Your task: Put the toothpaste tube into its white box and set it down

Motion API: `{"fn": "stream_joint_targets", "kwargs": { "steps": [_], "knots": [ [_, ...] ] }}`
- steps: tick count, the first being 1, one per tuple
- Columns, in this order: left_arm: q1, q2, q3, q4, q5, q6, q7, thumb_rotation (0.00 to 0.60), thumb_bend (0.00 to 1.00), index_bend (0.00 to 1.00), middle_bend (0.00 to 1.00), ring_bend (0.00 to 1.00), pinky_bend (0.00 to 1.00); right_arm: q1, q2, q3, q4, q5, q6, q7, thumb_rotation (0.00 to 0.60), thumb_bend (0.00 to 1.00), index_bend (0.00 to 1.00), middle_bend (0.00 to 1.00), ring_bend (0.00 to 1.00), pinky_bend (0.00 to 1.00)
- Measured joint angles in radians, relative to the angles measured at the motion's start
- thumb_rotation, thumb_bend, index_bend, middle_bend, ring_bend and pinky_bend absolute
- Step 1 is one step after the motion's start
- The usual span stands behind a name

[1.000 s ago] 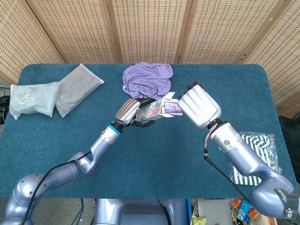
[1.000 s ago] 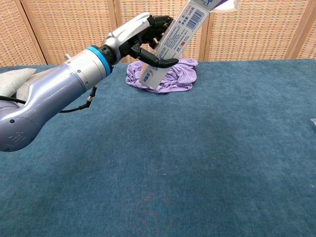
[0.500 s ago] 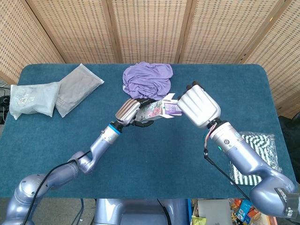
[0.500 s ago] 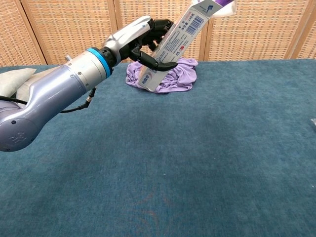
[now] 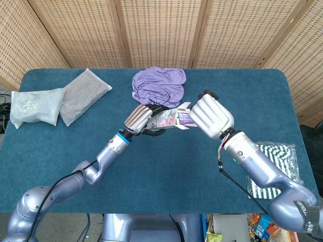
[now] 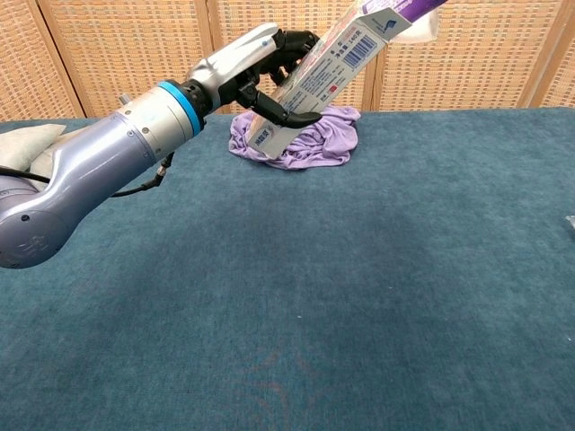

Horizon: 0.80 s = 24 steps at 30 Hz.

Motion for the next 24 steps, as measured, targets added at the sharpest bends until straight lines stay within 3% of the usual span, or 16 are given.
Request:
{"fn": "stream_joint_targets", "kwargs": {
  "steps": [5, 7, 8, 9, 10, 12, 13, 15, 24],
  "knots": [
    [-0.004, 0.000, 0.006, 0.019, 0.005, 0.002, 0.010, 0.600, 0.55, 0.56, 0.53, 0.49, 0.54, 0.010, -0.005, -0.013, 0.002, 0.007, 0.001, -0.009, 0.600, 0.65, 0.65, 0.62, 0.50, 0.50],
    [-0.007, -0.002, 0.009, 0.020, 0.009, 0.005, 0.013, 0.600, 0.55, 0.56, 0.53, 0.49, 0.54, 0.014, -0.009, -0.014, 0.003, 0.004, 0.001, -0.010, 0.600, 0.62, 0.59, 0.53, 0.49, 0.49],
    [-0.008, -0.004, 0.009, 0.018, 0.009, 0.007, 0.011, 0.600, 0.55, 0.56, 0.53, 0.49, 0.54, 0.016, -0.016, -0.014, 0.005, -0.002, 0.003, -0.013, 0.600, 0.57, 0.53, 0.48, 0.46, 0.47],
    [-0.009, -0.007, 0.007, 0.016, 0.008, 0.008, 0.007, 0.600, 0.55, 0.56, 0.53, 0.49, 0.54, 0.016, -0.021, -0.015, 0.007, -0.007, 0.008, -0.015, 0.600, 0.45, 0.40, 0.37, 0.40, 0.42],
    [-0.009, -0.009, 0.006, 0.015, 0.007, 0.008, 0.003, 0.600, 0.55, 0.56, 0.53, 0.49, 0.54, 0.016, -0.025, -0.015, 0.009, -0.015, 0.015, -0.018, 0.600, 0.28, 0.25, 0.23, 0.30, 0.33],
    [-0.012, -0.013, 0.001, 0.012, 0.000, 0.005, -0.006, 0.600, 0.55, 0.56, 0.53, 0.49, 0.54, 0.014, -0.032, -0.015, 0.012, -0.034, 0.038, -0.022, 0.600, 0.06, 0.07, 0.05, 0.10, 0.14],
    [-0.013, -0.015, 0.000, 0.012, -0.001, 0.004, -0.007, 0.600, 0.55, 0.56, 0.53, 0.49, 0.54, 0.011, -0.035, -0.014, 0.013, -0.041, 0.050, -0.021, 0.600, 0.00, 0.01, 0.01, 0.03, 0.06],
    [-0.014, -0.017, -0.001, 0.011, -0.003, 0.003, -0.011, 0.600, 0.55, 0.56, 0.53, 0.49, 0.54, 0.005, -0.041, -0.011, 0.014, -0.054, 0.075, -0.020, 0.600, 0.00, 0.00, 0.00, 0.00, 0.00],
    [-0.016, -0.032, -0.013, 0.011, -0.019, -0.002, -0.050, 0.600, 0.55, 0.56, 0.53, 0.49, 0.54, -0.041, -0.020, 0.018, 0.007, -0.118, 0.178, 0.005, 0.600, 0.00, 0.00, 0.00, 0.00, 0.00]
  ]
}}
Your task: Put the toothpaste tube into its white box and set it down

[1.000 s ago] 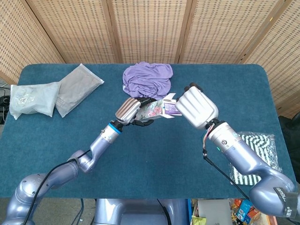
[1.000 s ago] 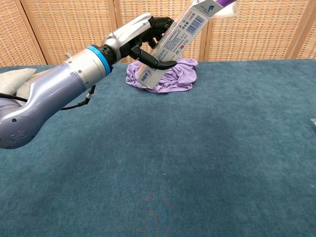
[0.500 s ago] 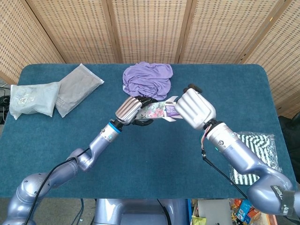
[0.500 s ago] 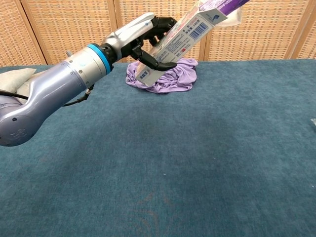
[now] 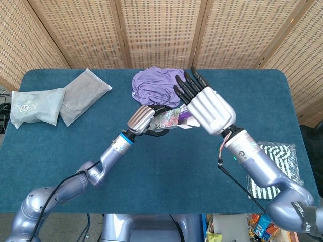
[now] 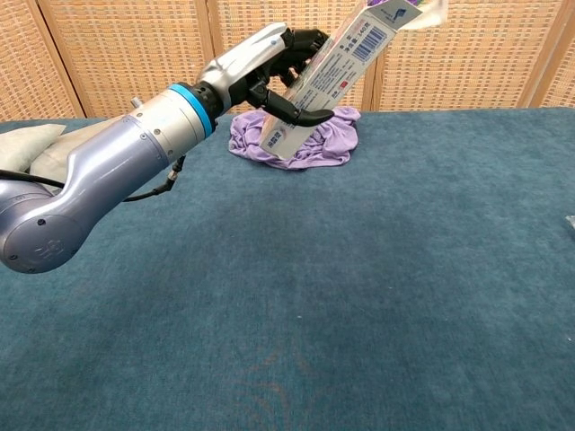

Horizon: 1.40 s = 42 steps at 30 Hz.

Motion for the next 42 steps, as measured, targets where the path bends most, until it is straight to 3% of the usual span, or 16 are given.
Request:
{"fn": "stream_joint_targets", "kwargs": {
  "steps": [11, 20, 26, 30, 36, 38, 40, 42],
  "knots": [
    [0.015, -0.022, -0.041, 0.003, -0.027, 0.057, -0.096, 0.600, 0.55, 0.56, 0.53, 0.49, 0.54, -0.115, 0.060, 0.014, 0.036, -0.025, 0.064, 0.131, 0.600, 0.00, 0.00, 0.00, 0.00, 0.00],
    [0.031, 0.025, 0.026, 0.024, 0.016, 0.044, -0.001, 0.600, 0.55, 0.56, 0.53, 0.49, 0.54, -0.230, 0.062, -0.001, 0.120, -0.045, 0.075, 0.297, 0.600, 0.00, 0.00, 0.00, 0.00, 0.00],
    [0.054, 0.106, 0.095, -0.004, 0.041, -0.036, 0.100, 0.600, 0.55, 0.56, 0.53, 0.49, 0.54, -0.321, 0.009, -0.026, 0.213, -0.088, 0.086, 0.446, 0.600, 0.00, 0.00, 0.00, 0.00, 0.00],
    [0.072, 0.177, 0.132, -0.079, 0.036, -0.134, 0.203, 0.600, 0.55, 0.56, 0.53, 0.49, 0.54, -0.384, -0.047, -0.050, 0.294, -0.134, 0.091, 0.552, 0.600, 0.00, 0.00, 0.00, 0.00, 0.00],
    [0.095, 0.240, 0.160, -0.178, -0.012, -0.262, 0.344, 0.600, 0.55, 0.56, 0.52, 0.44, 0.51, -0.467, -0.127, -0.080, 0.390, -0.214, 0.102, 0.676, 0.600, 0.00, 0.00, 0.00, 0.00, 0.00],
    [0.101, 0.247, 0.162, -0.194, -0.032, -0.292, 0.377, 0.600, 0.55, 0.52, 0.42, 0.30, 0.41, -0.486, -0.146, -0.085, 0.410, -0.233, 0.106, 0.703, 0.600, 0.00, 0.00, 0.00, 0.00, 0.00],
    [0.105, 0.256, 0.164, -0.212, -0.054, -0.333, 0.395, 0.600, 0.55, 0.30, 0.14, 0.07, 0.20, -0.499, -0.156, -0.086, 0.422, -0.241, 0.109, 0.722, 0.600, 0.00, 0.00, 0.00, 0.00, 0.00],
    [0.106, 0.269, 0.165, -0.235, -0.082, -0.384, 0.413, 0.600, 0.55, 0.08, 0.01, 0.00, 0.05, -0.512, -0.164, -0.085, 0.430, -0.250, 0.111, 0.742, 0.600, 0.00, 0.00, 0.00, 0.00, 0.00]
  ]
}}
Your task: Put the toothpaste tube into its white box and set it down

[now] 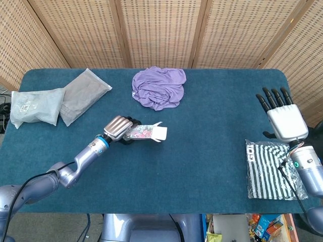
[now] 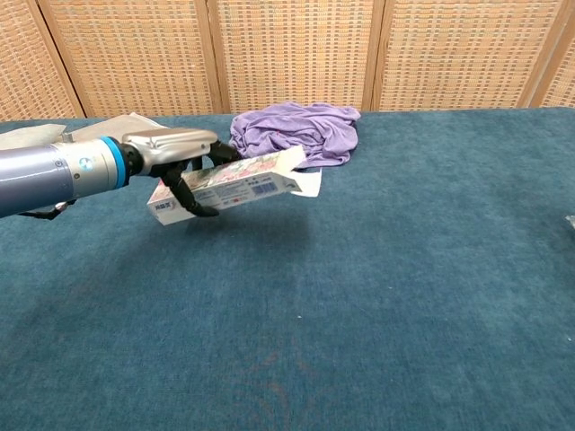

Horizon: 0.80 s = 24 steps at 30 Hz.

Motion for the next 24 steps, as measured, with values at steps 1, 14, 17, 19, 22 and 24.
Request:
{"fn": "stream_joint_targets", "kwargs": {
  "steps": [1, 14, 17, 19, 22, 24],
  "knots": [
    [0.000, 0.007, -0.001, -0.012, -0.016, -0.023, 0.015, 0.600, 0.55, 0.01, 0.00, 0.00, 0.01, -0.006, -0.002, 0.001, 0.003, -0.003, 0.002, 0.008, 0.600, 0.00, 0.00, 0.00, 0.00, 0.00],
    [0.095, 0.203, -0.032, -0.313, -0.129, 0.019, 0.135, 0.600, 0.40, 0.00, 0.00, 0.00, 0.00, -0.103, -0.017, 0.004, 0.009, -0.077, 0.082, 0.107, 0.600, 0.00, 0.00, 0.00, 0.00, 0.00],
    [0.147, 0.282, -0.030, -0.399, -0.120, 0.103, 0.142, 0.600, 0.33, 0.00, 0.00, 0.00, 0.00, -0.131, -0.029, -0.002, 0.020, -0.110, 0.113, 0.139, 0.600, 0.00, 0.00, 0.00, 0.00, 0.00],
    [0.189, 0.337, -0.025, -0.450, -0.111, 0.168, 0.148, 0.600, 0.29, 0.00, 0.00, 0.00, 0.00, -0.150, -0.041, -0.008, 0.033, -0.130, 0.136, 0.157, 0.600, 0.00, 0.00, 0.00, 0.00, 0.00],
    [0.266, 0.407, -0.012, -0.524, -0.093, 0.280, 0.154, 0.600, 0.24, 0.00, 0.00, 0.00, 0.00, -0.194, -0.075, -0.025, 0.066, -0.173, 0.191, 0.187, 0.600, 0.00, 0.00, 0.00, 0.00, 0.00],
    [0.329, 0.461, 0.001, -0.577, -0.079, 0.364, 0.157, 0.600, 0.22, 0.00, 0.00, 0.00, 0.00, -0.229, -0.103, -0.039, 0.088, -0.201, 0.231, 0.217, 0.600, 0.00, 0.00, 0.00, 0.00, 0.00]
  ]
}}
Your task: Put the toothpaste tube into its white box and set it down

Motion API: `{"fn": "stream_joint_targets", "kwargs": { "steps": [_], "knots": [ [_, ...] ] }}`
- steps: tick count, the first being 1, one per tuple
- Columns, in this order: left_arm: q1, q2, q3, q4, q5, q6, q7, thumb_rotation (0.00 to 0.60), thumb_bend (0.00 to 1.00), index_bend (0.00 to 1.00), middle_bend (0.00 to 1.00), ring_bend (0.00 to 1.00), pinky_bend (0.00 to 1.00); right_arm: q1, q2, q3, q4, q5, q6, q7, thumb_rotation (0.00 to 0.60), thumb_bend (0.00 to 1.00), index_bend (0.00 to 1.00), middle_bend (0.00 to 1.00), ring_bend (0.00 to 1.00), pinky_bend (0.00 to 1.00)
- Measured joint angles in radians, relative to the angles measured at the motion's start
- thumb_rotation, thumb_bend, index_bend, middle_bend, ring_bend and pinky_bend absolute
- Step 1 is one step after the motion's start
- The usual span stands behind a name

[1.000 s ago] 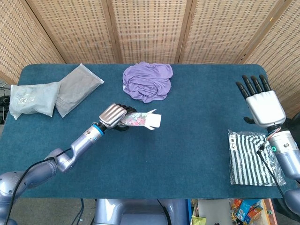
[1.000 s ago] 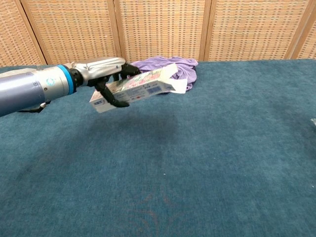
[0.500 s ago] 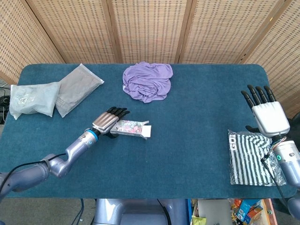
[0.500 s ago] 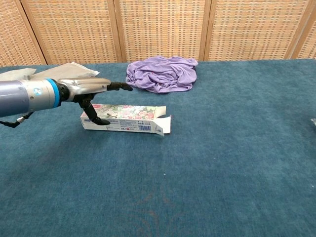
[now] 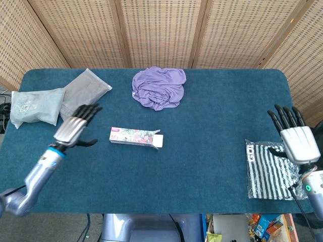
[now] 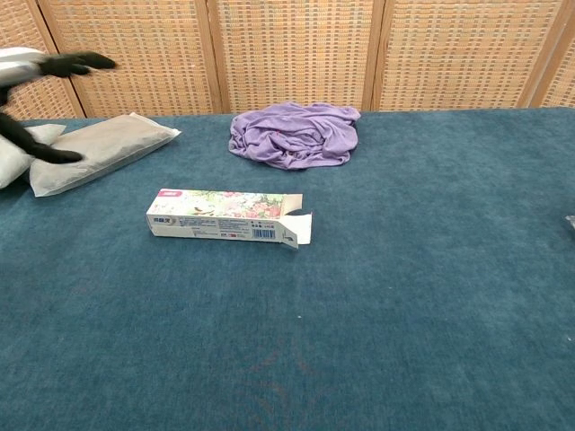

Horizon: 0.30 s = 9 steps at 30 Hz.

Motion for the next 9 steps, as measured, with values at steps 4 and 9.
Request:
{"fn": "stream_joint_targets", "kwargs": {
  "steps": [4, 9],
  "knots": [
    [0.129, 0.090, 0.035, -0.084, 0.029, 0.145, 0.004, 0.600, 0.19, 0.00, 0.00, 0.00, 0.00, -0.064, -0.050, -0.026, 0.028, -0.040, 0.059, 0.051, 0.600, 0.00, 0.00, 0.00, 0.00, 0.00],
    [0.275, 0.163, 0.087, -0.163, 0.057, 0.291, 0.049, 0.600, 0.18, 0.00, 0.00, 0.00, 0.00, -0.136, -0.096, -0.050, 0.041, -0.069, 0.122, 0.081, 0.600, 0.00, 0.00, 0.00, 0.00, 0.00]
  ]
}}
